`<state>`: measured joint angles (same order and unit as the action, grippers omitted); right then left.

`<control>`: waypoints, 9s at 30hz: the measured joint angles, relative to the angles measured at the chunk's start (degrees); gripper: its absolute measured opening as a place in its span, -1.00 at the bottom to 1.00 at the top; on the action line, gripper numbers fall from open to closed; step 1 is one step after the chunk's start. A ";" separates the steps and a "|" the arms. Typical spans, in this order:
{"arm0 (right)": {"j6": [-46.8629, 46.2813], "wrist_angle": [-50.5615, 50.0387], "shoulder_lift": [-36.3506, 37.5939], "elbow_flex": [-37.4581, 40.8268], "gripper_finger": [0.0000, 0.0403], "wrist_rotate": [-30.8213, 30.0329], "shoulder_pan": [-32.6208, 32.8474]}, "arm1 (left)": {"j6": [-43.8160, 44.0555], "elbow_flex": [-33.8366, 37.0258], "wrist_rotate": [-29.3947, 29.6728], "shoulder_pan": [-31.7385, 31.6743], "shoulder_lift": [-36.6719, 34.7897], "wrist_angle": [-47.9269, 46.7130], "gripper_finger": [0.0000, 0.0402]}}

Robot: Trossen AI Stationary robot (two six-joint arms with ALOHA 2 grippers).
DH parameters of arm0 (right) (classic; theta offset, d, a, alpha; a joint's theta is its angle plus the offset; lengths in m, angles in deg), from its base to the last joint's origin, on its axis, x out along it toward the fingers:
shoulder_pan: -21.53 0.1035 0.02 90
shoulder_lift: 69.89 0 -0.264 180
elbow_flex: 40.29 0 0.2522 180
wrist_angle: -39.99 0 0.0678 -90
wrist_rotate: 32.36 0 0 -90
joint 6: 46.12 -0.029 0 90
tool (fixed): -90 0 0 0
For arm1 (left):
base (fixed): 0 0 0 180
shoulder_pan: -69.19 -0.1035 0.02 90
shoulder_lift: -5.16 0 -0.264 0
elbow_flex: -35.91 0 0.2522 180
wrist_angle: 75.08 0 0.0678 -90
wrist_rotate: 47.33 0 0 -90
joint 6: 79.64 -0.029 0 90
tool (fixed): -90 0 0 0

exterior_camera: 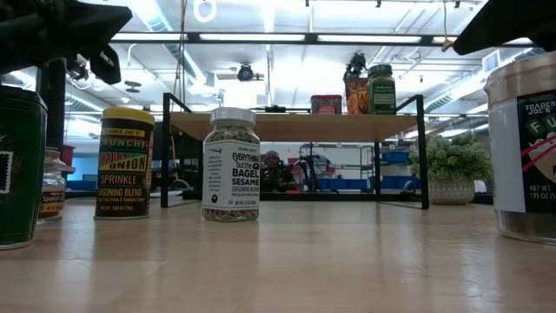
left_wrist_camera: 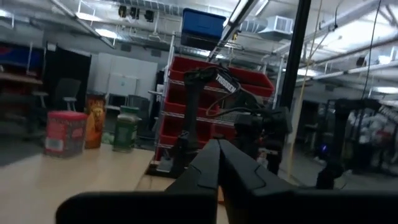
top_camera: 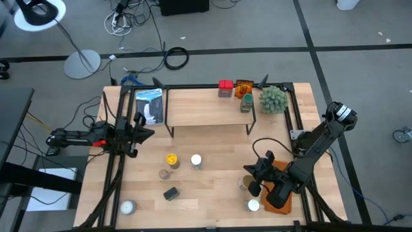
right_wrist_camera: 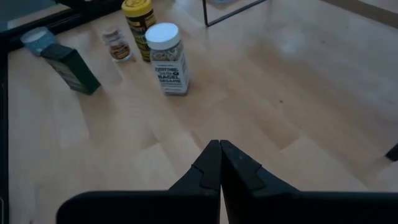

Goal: Shelf spices
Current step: Put the yellow seasoning bottle on the shelf

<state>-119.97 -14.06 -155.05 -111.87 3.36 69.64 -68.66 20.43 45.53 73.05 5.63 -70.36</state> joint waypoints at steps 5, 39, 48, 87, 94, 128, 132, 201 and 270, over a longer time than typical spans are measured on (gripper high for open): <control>-0.02 1.10 0.00 0.00 -0.99 -0.11 -0.09 | 3.74 0.00 0.11 0.00 0.00 -0.17 -0.60; 0.55 3.82 -0.02 0.00 -0.99 0.44 -0.09 | 12.36 -17.23 7.00 14.17 27.39 -22.70 -0.04; 1.95 3.80 -0.02 -0.02 -0.99 0.44 -0.07 | 17.98 -32.28 13.77 21.73 47.07 -41.09 -0.04; 4.52 4.65 -0.04 -0.02 -0.99 2.34 -0.07 | 14.63 -44.86 9.40 17.42 69.78 -51.33 -0.04; 4.55 4.65 -0.04 -0.02 -0.98 3.04 -0.07 | 11.73 -49.99 8.46 17.49 69.88 -51.25 -0.04; 4.97 4.67 -0.04 -0.02 -0.98 3.61 -0.07 | 10.74 -50.64 11.60 17.46 69.85 -45.40 0.48; 5.03 4.67 -0.04 -0.02 -0.97 3.63 -0.07 | 13.58 -50.66 11.43 17.46 69.81 -45.28 0.62; 6.05 4.69 -0.04 -0.04 -0.97 3.61 -0.07 | 7.28 -73.64 8.79 7.71 80.43 -74.17 0.17; 11.08 11.49 -0.04 -0.04 -0.97 5.33 -0.61 | -27.09 -122.40 -13.62 -34.88 114.36 -85.55 0.27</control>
<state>-108.89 -2.57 -155.10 -111.91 8.69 69.03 -95.76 -101.96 31.91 38.16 119.99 -155.90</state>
